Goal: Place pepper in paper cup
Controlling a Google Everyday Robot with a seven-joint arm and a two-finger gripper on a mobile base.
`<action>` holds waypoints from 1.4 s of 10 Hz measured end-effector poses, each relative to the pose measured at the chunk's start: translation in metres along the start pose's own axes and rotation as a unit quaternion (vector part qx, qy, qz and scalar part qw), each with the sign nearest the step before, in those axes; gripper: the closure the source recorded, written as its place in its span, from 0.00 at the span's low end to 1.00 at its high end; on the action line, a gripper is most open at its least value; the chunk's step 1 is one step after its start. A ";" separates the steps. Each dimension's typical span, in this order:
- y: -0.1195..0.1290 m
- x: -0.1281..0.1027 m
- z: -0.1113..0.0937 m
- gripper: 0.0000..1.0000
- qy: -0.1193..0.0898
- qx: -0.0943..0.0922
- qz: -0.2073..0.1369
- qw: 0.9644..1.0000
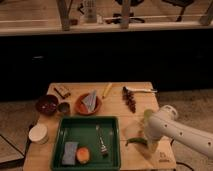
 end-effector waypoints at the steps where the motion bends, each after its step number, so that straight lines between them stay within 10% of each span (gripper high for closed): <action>1: 0.000 -0.003 0.003 0.37 -0.001 -0.002 -0.003 1.000; 7: -0.001 -0.010 0.006 0.97 -0.001 -0.009 -0.012 1.000; 14: -0.005 -0.005 -0.007 1.00 -0.001 -0.012 -0.015 1.000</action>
